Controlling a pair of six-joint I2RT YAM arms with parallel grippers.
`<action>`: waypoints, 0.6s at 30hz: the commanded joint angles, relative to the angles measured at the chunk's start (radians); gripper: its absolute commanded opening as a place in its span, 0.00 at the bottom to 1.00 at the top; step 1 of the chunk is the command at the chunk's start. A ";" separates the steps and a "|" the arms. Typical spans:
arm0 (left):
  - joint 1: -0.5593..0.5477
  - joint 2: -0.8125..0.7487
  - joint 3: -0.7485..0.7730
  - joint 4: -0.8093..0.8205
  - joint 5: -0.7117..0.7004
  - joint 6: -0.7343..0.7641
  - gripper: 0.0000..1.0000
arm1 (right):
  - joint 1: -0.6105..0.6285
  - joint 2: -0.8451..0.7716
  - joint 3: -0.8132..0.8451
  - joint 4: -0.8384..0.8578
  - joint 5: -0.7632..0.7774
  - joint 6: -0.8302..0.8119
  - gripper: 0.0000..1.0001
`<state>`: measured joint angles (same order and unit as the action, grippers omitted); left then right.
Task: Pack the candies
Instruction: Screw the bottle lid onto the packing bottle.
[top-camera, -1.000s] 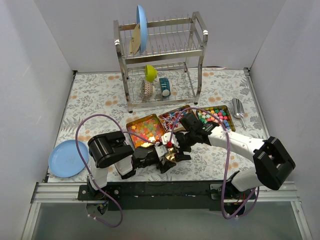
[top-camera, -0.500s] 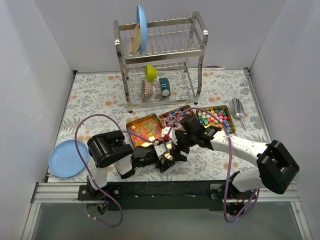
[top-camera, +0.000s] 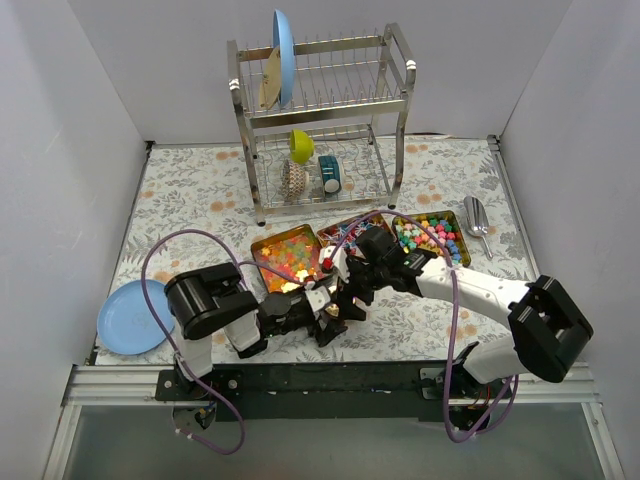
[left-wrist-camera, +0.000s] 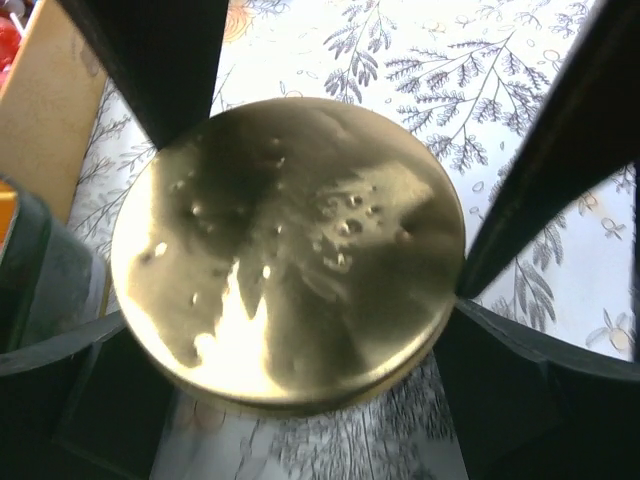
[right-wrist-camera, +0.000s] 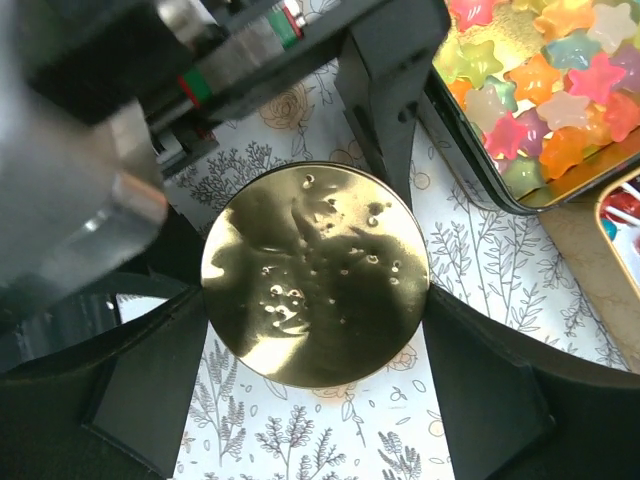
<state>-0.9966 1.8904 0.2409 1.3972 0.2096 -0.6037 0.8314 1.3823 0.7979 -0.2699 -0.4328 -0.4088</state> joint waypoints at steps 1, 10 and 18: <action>0.000 -0.161 -0.063 -0.137 0.014 -0.011 0.98 | -0.009 0.026 0.040 -0.143 0.045 0.055 0.92; 0.001 -0.604 -0.032 -0.647 0.111 -0.030 0.98 | -0.025 -0.015 0.179 -0.307 0.074 -0.004 0.98; 0.006 -1.005 0.057 -1.102 -0.022 -0.004 0.98 | -0.135 -0.057 0.282 -0.315 0.274 0.141 0.98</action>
<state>-0.9966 1.0683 0.2310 0.5808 0.2607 -0.6346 0.7761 1.3590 0.9981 -0.5671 -0.2977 -0.3695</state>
